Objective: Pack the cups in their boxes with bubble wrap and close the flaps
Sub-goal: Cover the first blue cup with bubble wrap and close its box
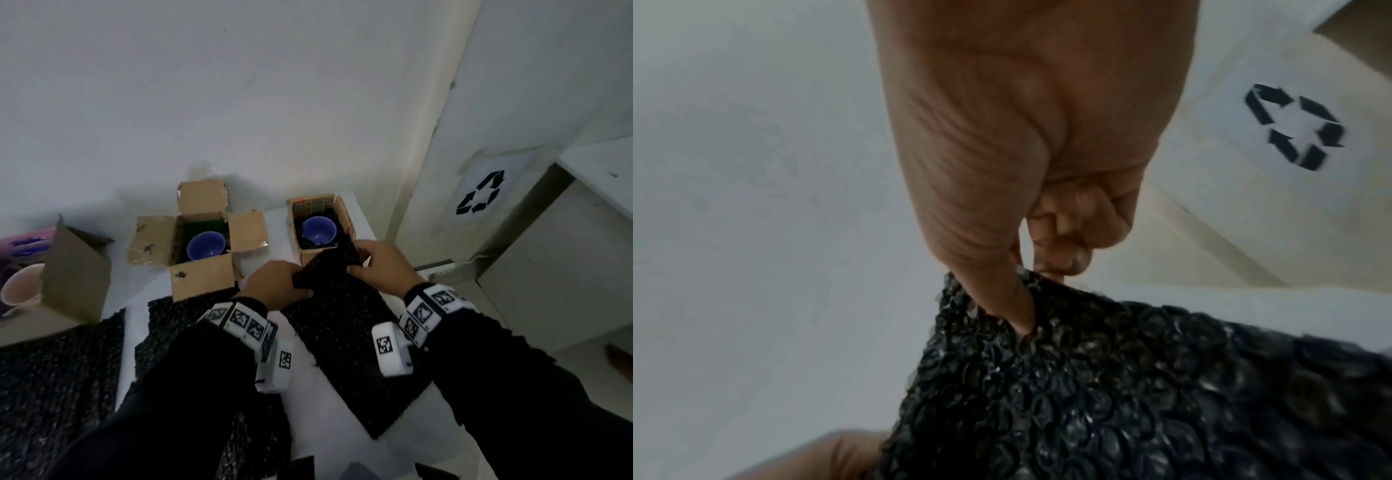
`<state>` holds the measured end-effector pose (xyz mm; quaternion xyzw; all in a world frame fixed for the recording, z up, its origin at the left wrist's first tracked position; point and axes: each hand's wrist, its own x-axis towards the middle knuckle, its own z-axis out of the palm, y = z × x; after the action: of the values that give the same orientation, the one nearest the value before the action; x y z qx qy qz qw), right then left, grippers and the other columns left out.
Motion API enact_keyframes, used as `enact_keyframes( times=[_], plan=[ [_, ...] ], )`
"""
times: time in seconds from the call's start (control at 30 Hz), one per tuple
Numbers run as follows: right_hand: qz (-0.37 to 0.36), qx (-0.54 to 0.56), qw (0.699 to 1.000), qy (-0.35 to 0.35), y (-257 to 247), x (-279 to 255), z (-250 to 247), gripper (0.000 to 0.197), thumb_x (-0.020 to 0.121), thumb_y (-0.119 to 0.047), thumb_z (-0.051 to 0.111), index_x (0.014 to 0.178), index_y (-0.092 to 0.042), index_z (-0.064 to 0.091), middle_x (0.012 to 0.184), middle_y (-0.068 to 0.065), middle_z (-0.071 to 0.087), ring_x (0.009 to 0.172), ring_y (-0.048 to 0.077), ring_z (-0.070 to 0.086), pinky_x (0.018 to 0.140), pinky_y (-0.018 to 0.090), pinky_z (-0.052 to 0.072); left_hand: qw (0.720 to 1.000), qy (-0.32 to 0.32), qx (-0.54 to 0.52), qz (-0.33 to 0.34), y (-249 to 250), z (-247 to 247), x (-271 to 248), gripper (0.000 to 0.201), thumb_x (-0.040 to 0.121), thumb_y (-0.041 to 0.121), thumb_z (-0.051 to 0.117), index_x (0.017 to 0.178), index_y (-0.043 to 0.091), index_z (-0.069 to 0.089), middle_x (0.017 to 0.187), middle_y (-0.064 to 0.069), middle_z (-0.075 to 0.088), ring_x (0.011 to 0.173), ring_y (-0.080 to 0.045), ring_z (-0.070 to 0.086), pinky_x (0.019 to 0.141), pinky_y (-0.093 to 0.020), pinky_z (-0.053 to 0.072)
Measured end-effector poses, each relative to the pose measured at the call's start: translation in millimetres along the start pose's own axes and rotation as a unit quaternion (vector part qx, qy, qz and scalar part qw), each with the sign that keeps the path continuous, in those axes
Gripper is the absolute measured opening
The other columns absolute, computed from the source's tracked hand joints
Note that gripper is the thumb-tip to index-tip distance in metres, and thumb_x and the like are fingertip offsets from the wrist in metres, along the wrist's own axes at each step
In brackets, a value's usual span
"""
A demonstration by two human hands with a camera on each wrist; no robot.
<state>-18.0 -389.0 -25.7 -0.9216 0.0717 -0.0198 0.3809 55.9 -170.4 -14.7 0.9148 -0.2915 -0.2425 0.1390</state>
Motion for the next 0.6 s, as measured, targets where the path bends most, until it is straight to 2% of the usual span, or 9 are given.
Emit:
enact_keyframes(
  times=[0.07, 0.13, 0.17, 0.23, 0.3, 0.37, 0.43, 0.5, 0.6],
  plan=[
    [-0.006, 0.004, 1.0, 0.014, -18.0, 14.5, -21.1, 0.016, 0.08, -0.015, 0.07, 0.094, -0.021, 0.065, 0.086, 0.003, 0.064, 0.075, 0.02, 0.062, 0.068, 0.029, 0.049, 0.999, -0.027, 0.003, -0.042, 2.0, -28.2, 2.1, 0.029, 0.087, 0.038, 0.067, 0.099, 0.012, 0.069, 0.091, -0.006, 0.07, 0.079, -0.02, 0.065, 0.072, -0.031, 0.052],
    [0.006, 0.057, 0.998, 0.026, -35.3, 26.6, -38.5, 0.016, 0.084, -0.008, 0.065, 0.085, -0.022, 0.059, 0.084, 0.007, 0.066, 0.066, 0.023, 0.068, 0.056, 0.03, 0.054, 0.996, -0.035, -0.055, -0.059, 7.0, -57.7, -2.2, 0.018, 0.093, 0.032, 0.062, 0.09, 0.014, 0.066, 0.077, -0.001, 0.067, 0.062, -0.012, 0.063, 0.058, -0.023, 0.049],
    [0.01, 0.086, 0.996, 0.03, -43.6, 32.0, -46.1, 0.02, 0.085, -0.004, 0.062, 0.082, -0.022, 0.057, 0.083, 0.01, 0.066, 0.065, 0.024, 0.07, 0.053, 0.032, 0.055, 0.995, -0.018, -0.079, -0.053, 9.2, -70.2, -3.2, 0.015, 0.095, 0.027, 0.059, 0.088, 0.015, 0.064, 0.073, 0.001, 0.065, 0.056, -0.006, 0.062, 0.053, -0.019, 0.046],
    [-0.003, 0.109, 0.993, 0.044, -60.5, 42.6, -61.6, 0.026, 0.083, 0.001, 0.062, 0.078, -0.024, 0.056, 0.081, 0.008, 0.066, 0.071, 0.027, 0.07, 0.063, 0.038, 0.057, 0.991, 0.059, -0.118, -0.03, 16.5, -95.0, -3.6, 0.014, 0.098, 0.017, 0.055, 0.088, 0.01, 0.063, 0.074, -0.004, 0.066, 0.057, -0.004, 0.066, 0.051, -0.019, 0.048],
    [-0.04, 0.081, 0.993, 0.071, -77.0, 52.4, -77.1, 0.027, 0.079, 0.0, 0.063, 0.08, -0.026, 0.056, 0.081, 0.002, 0.065, 0.078, 0.022, 0.065, 0.074, 0.033, 0.051, 0.967, 0.136, -0.214, -0.012, 24.3, -114.9, -4.0, 0.014, 0.093, 0.002, 0.056, 0.101, 0.009, 0.065, 0.09, -0.011, 0.069, 0.068, -0.011, 0.07, 0.057, -0.024, 0.055],
    [-0.082, 0.055, 0.989, 0.11, -90.5, 62.4, -91.1, 0.026, 0.078, 0.001, 0.061, 0.085, -0.024, 0.056, 0.089, 0.002, 0.065, 0.085, 0.021, 0.061, 0.079, 0.028, 0.046, 0.942, 0.209, -0.262, 0.029, 31.0, -132.2, -1.7, 0.035, 0.089, -0.005, 0.057, 0.119, 0.011, 0.066, 0.11, -0.011, 0.069, 0.084, -0.013, 0.07, 0.073, -0.019, 0.055],
    [-0.127, 0.056, 0.978, 0.157, -101.5, 69.5, -102.4, 0.031, 0.077, 0.001, 0.059, 0.09, -0.026, 0.053, 0.096, 0.004, 0.064, 0.092, 0.023, 0.061, 0.086, 0.033, 0.048, 0.931, 0.294, -0.2, 0.078, 34.4, -145.5, 0.2, 0.04, 0.089, 0.004, 0.056, 0.127, 0.015, 0.063, 0.128, -0.008, 0.063, 0.116, -0.019, 0.06, 0.096, -0.018, 0.041],
    [-0.177, 0.066, 0.961, 0.202, -108.8, 72.7, -109.5, 0.032, 0.078, -0.003, 0.061, 0.094, -0.029, 0.05, 0.1, 0.005, 0.06, 0.094, 0.022, 0.061, 0.087, 0.041, 0.051, 0.906, 0.368, -0.161, 0.132, 37.5, -150.8, 2.1, 0.042, 0.086, 0.02, 0.059, 0.128, 0.017, 0.062, 0.138, -0.007, 0.056, 0.128, -0.019, 0.05, 0.107, -0.022, 0.033],
    [-0.234, 0.045, 0.942, 0.235, -112.6, 72.7, -112.7, 0.029, 0.081, -0.02, 0.07, 0.103, -0.018, 0.051, 0.105, 0.006, 0.052, 0.093, 0.015, 0.054, 0.083, 0.022, 0.048, 0.863, 0.447, -0.118, 0.201, 40.7, -147.0, 4.8, 0.047, 0.087, 0.037, 0.062, 0.129, 0.015, 0.061, 0.148, -0.005, 0.044, 0.13, -0.009, 0.043, 0.11, -0.018, 0.031]
  ],
)
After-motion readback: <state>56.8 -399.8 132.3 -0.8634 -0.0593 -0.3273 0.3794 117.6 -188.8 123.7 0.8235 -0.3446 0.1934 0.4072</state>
